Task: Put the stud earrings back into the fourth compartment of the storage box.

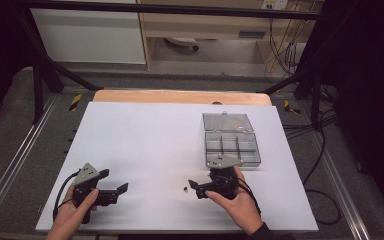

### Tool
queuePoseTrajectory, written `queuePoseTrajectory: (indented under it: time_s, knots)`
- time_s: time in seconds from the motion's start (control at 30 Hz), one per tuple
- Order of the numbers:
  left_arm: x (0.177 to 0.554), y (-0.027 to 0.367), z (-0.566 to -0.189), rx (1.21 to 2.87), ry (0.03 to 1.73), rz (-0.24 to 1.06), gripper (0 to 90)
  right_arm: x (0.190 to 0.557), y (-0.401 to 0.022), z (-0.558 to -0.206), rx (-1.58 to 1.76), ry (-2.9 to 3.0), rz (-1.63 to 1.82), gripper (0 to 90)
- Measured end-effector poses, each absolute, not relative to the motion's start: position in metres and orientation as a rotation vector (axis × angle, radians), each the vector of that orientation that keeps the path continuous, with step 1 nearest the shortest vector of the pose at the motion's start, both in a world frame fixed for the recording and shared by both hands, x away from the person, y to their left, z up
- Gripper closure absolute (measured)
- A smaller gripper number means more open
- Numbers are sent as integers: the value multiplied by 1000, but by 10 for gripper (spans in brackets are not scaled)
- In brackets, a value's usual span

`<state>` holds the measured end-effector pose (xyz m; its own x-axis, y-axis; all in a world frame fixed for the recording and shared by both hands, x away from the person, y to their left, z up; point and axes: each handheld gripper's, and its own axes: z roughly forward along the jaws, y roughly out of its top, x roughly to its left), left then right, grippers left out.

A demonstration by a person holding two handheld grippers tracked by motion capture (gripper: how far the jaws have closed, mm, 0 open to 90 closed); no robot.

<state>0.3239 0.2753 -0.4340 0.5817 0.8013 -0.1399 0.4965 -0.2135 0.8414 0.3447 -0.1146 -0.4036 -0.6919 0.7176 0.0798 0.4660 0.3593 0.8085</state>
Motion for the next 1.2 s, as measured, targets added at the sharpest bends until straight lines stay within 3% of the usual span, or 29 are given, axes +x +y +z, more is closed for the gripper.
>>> queuePoseTrajectory:
  time_s: [0.27, 0.4, 0.67, 1.2]
  knots:
    - [324, 275, -435, 1888, 1057, 411, 79, 341, -101, -419, 1055, 2426, 1186, 120]
    - [324, 275, -435, 1894, 1055, 414, 79, 339, -94, -425, 1032, 2483, 1172, 222]
    - [324, 275, -435, 1895, 1053, 415, 80, 337, -89, -435, 1055, 2545, 1149, 510]
    - [324, 274, -435, 1904, 1047, 415, 82, 344, -73, -451, 996, 2537, 1099, 737]
